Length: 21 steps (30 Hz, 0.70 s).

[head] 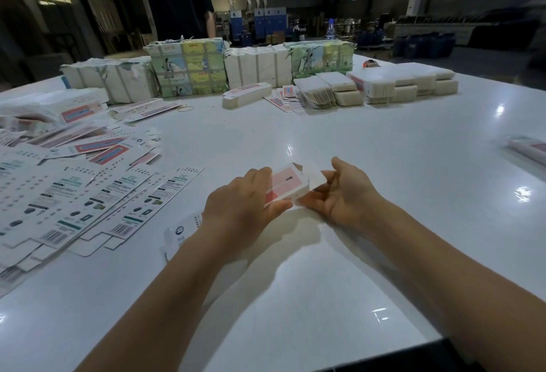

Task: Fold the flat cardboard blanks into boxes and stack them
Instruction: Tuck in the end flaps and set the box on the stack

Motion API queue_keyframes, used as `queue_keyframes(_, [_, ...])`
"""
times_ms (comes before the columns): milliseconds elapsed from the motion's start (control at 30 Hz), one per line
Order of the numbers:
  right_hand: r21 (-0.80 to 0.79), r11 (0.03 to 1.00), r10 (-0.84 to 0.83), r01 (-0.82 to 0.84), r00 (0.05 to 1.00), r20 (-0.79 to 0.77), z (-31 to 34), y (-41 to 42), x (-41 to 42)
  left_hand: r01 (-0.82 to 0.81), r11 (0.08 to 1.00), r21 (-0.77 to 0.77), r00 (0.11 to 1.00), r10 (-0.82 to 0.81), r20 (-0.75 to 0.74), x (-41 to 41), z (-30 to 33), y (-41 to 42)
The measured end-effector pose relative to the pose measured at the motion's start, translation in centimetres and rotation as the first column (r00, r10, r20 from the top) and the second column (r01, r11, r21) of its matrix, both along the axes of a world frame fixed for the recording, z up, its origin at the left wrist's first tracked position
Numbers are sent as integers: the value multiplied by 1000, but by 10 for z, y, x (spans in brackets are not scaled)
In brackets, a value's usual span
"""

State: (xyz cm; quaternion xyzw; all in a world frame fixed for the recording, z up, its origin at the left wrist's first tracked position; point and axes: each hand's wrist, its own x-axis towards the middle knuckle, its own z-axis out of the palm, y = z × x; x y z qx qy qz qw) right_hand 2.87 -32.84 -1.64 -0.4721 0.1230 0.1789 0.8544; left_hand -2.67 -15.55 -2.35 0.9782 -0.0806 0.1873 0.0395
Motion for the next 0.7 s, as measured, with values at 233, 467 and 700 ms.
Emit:
queue_keyframes(233, [140,984,109,-109,994,8,-5,0,-2,-8,996,94,1000,5,29,1,-3,0])
queue_keyframes(467, [-71,995,80,-69,983,163,-14,11,-7,-64,977,205,990,36,136,0,-7,-4])
queue_keyframes(700, [-339,935,53,104,905,423,-18,18,-16,-90,956,278,975,28,219,0,-11,-17])
